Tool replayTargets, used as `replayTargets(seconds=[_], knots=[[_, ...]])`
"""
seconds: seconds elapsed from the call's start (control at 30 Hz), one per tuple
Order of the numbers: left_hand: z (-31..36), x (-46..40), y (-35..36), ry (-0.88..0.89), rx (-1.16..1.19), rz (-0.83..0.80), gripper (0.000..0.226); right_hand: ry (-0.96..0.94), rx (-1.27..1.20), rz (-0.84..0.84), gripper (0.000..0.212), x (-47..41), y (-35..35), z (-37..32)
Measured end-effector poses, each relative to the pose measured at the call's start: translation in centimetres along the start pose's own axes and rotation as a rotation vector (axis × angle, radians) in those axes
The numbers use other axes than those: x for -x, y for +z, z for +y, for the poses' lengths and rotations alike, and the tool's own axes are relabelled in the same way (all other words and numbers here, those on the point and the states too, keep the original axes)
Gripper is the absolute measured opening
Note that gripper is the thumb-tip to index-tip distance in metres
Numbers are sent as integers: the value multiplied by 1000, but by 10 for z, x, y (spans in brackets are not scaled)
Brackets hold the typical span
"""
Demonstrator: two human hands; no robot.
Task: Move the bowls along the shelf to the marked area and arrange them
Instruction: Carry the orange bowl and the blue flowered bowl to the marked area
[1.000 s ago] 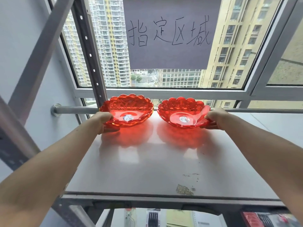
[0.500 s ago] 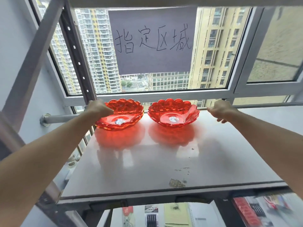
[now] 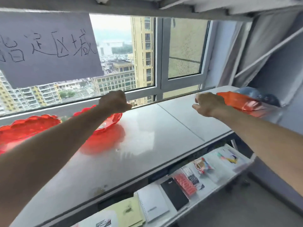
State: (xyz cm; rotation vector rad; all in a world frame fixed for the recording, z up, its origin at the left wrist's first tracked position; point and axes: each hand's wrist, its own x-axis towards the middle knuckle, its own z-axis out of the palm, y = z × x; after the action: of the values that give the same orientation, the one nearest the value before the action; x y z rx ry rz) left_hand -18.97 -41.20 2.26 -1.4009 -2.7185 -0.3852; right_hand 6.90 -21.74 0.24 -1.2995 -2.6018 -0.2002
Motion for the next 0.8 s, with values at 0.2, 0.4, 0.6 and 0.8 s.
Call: replayTargets(seconds=[0.2, 0.4, 0.6, 0.8], knots=[[158, -25, 50, 165, -22, -15, 27, 53, 69, 19, 37, 14, -10, 137], [289, -50, 94, 206, 4, -37, 32, 95, 116, 38, 34, 9, -11, 258], [365, -85, 125, 202, 8, -41, 33, 119, 151, 9, 28, -21, 5, 337], [391, -137, 148, 120, 4, -71, 34, 113, 156, -42, 29, -60, 35, 389]])
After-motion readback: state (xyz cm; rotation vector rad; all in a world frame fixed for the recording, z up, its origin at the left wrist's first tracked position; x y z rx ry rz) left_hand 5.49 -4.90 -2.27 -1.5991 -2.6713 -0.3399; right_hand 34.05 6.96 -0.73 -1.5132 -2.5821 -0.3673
